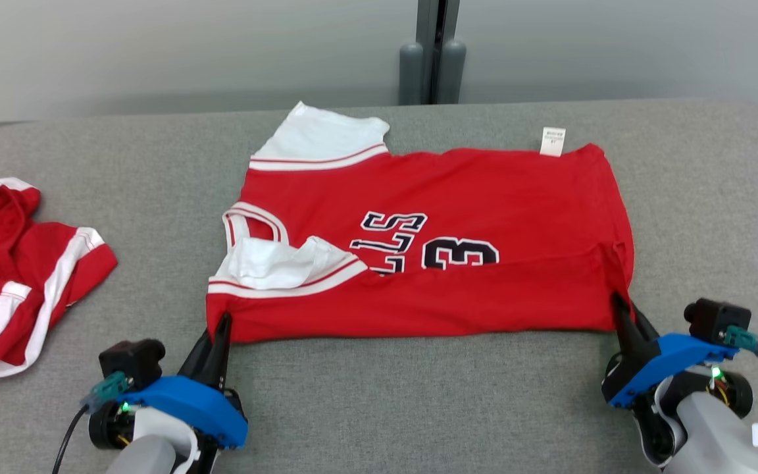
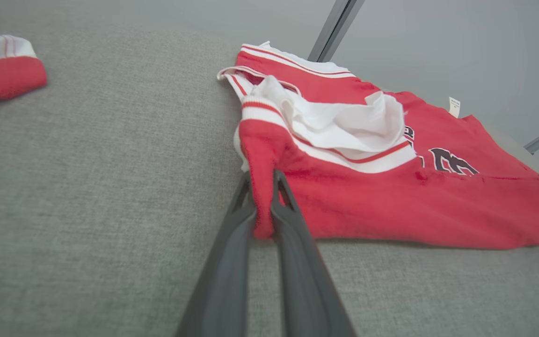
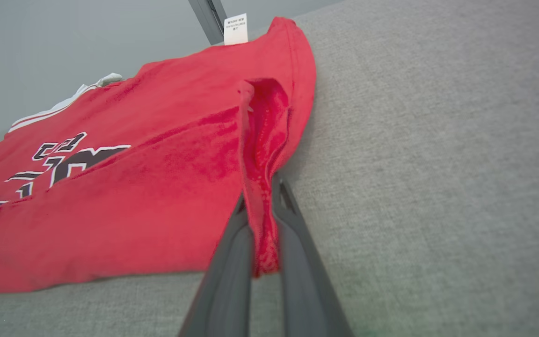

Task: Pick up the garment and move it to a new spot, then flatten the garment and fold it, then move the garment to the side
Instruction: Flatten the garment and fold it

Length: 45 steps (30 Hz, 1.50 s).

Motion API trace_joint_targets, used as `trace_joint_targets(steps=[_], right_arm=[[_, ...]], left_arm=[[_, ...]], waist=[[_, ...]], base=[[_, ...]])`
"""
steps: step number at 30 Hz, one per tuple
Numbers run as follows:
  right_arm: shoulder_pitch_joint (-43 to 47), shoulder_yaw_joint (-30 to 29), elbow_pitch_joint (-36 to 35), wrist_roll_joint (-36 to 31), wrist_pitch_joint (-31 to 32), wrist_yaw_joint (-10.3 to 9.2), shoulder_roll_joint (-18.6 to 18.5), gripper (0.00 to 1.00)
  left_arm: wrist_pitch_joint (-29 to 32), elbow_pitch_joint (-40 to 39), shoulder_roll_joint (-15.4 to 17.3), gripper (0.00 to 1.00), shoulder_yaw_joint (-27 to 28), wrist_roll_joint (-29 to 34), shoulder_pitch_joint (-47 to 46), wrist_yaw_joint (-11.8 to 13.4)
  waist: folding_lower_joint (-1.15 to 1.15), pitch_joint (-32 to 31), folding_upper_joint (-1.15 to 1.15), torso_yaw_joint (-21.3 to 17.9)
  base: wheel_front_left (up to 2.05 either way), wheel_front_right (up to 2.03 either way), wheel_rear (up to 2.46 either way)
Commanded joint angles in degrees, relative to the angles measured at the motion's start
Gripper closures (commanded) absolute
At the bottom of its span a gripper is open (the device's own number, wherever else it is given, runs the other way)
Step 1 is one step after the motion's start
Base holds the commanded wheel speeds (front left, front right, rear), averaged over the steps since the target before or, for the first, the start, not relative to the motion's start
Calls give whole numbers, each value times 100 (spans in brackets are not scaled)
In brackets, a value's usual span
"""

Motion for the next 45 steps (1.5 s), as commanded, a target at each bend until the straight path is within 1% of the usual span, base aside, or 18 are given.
trace_joint_targets(steps=[1,10,15,16,21,26,27,28,29,34,38,41,45], right_arm=[[230,58,-157,106,-44,3,-46,100],[1187,237,-1083,427,-71,3,-180,100],[1840,235,-1609,529,-71,2,-275,100],[1840,235,-1609,529,-71,2,-275,100],[2385,139,-2074,546,76,2,-350,100],[2826,-107,-2414,426,359,2,-263,100],[2880,-164,-2449,376,425,2,-245,74],[2914,-218,-2494,327,473,2,-222,38],[2943,-257,-2522,239,517,2,-212,0],[3024,-411,-2783,-141,549,3,-215,0],[2949,-596,-3067,-338,479,3,-166,0],[2811,-659,-3293,-560,343,3,-148,0],[2634,-725,-3570,-833,126,3,-14,0]], left_arm=[[-2,-152,58,100,100,9,209,-5],[-2,-880,96,100,535,317,1254,17],[-3,-1326,55,100,743,502,1905,159],[-3,-1326,55,100,743,502,1905,159],[-3,-1730,80,100,793,623,2470,317],[50,-1966,126,100,679,716,2759,470],[49,-1972,129,85,671,735,2788,511],[48,-1967,128,60,657,773,2806,540],[44,-1960,85,0,685,737,2818,562],[13,-1942,23,0,694,852,2677,626],[-6,-2068,-3,0,816,1025,2502,686],[-8,-2313,-75,0,1062,1210,2341,725],[-9,-2715,-131,0,1385,1643,2191,809]], waist=[[0,-139,0,-8],[0,-574,0,44],[0,-742,0,40],[0,-742,0,40],[0,-821,0,38],[0,-880,0,63],[0,-890,0,62],[0,-899,0,62],[0,-909,0,64],[0,-983,0,66],[0,-1034,0,59],[0,-1054,0,47],[0,-1054,0,11]], base=[[0,0,0],[0,0,0],[0,0,0],[0,0,0],[0,0,0],[0,0,0],[0,0,0],[0,0,0],[0,0,0],[0,0,0],[0,0,0],[0,0,0],[0,0,0]])
